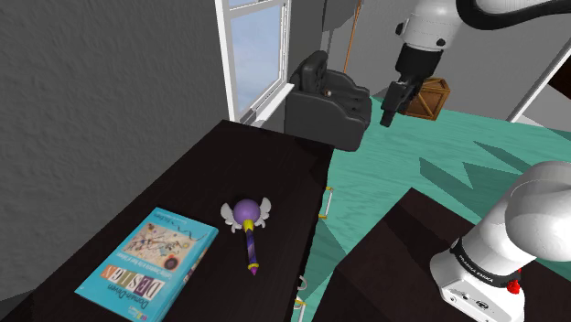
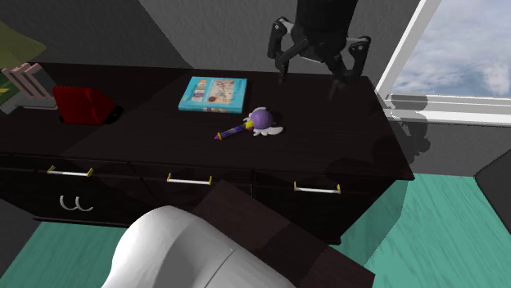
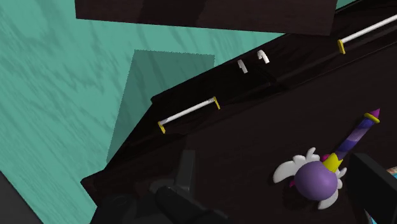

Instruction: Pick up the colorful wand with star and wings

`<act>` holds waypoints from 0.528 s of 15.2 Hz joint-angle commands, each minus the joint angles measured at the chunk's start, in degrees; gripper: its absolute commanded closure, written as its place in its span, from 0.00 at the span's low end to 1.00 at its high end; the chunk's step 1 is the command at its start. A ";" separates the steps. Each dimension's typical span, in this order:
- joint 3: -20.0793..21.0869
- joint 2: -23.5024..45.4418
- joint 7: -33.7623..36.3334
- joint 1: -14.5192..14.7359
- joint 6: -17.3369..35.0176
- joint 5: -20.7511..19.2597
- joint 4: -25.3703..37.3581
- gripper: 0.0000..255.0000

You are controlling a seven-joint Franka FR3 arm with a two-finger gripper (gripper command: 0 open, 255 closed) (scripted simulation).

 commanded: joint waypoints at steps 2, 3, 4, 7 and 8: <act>3.77 1.49 5.26 0.61 4.47 2.16 -2.77 0.00; 4.97 2.32 6.88 0.76 6.07 2.79 -3.50 0.00; 6.18 3.27 8.50 0.90 7.69 3.39 -4.13 0.00; 9.87 6.80 13.39 1.21 12.69 4.98 -5.49 0.00; 11.10 8.20 15.06 1.28 14.39 5.39 -5.75 0.00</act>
